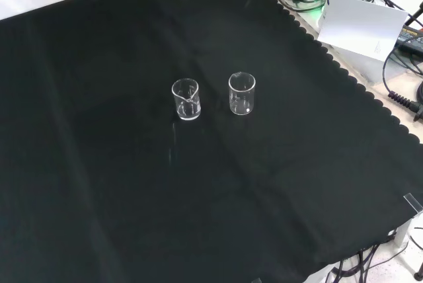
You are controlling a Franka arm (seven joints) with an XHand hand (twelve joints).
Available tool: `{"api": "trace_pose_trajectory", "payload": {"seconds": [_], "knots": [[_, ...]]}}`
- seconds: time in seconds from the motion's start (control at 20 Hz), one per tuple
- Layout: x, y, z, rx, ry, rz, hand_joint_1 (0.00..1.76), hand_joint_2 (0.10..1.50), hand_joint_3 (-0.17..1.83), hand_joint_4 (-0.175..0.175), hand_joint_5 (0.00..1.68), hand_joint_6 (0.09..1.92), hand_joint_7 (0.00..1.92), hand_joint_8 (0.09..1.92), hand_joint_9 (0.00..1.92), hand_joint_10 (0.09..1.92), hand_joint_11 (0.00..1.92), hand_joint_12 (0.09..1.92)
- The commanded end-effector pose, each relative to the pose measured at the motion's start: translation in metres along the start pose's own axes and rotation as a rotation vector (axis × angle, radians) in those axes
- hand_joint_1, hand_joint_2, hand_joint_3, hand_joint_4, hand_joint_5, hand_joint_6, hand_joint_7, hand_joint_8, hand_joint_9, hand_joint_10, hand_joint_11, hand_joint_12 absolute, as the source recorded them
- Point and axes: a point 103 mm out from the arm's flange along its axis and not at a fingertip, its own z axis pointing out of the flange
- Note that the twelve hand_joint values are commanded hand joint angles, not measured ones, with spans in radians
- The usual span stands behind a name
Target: Pick up the beaker on the right.
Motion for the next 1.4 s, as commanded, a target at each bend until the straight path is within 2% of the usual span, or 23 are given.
{"api": "trace_pose_trajectory", "payload": {"seconds": [0.05,0.25,0.45,0.55,0.7,0.85,1.0,1.15,1.4], "knots": [[0.037,0.077,0.059,-0.025,0.11,-0.2,0.7,0.73,0.37,-0.025,0.38,0.09,0.21,0.7,0.36,0.7,0.02,1.42],[0.047,0.082,0.069,-0.021,0.09,-0.227,0.71,0.66,0.44,-0.025,0.38,0.09,0.19,0.7,0.35,0.7,0.0,1.43],[0.049,0.086,0.081,0.01,0.08,-0.245,0.72,0.63,0.44,-0.03,0.4,0.09,0.24,0.72,0.36,0.7,0.0,1.42],[0.052,0.088,0.089,0.051,0.103,-0.289,0.74,0.61,0.46,-0.032,0.41,0.09,0.2,0.7,0.32,0.68,0.0,1.39],[0.056,0.089,0.098,0.025,0.141,-0.329,0.76,0.6,0.47,-0.034,0.34,0.09,0.09,0.66,0.23,0.66,0.0,1.34],[0.058,0.089,0.106,0.023,0.145,-0.366,0.78,0.6,0.48,-0.034,0.32,0.09,0.06,0.65,0.2,0.66,0.0,1.32],[0.06,0.09,0.115,0.027,0.17,-0.381,0.78,0.6,0.48,-0.033,0.32,0.09,0.08,0.66,0.21,0.66,0.0,1.31],[0.073,0.091,0.131,0.031,0.156,-0.408,0.79,0.59,0.49,-0.033,0.35,0.09,0.16,0.68,0.27,0.68,0.0,1.33],[0.062,0.095,0.142,0.035,0.191,-0.41,0.8,0.59,0.5,-0.034,0.42,0.09,0.24,0.7,0.34,0.68,0.0,1.36]]}}
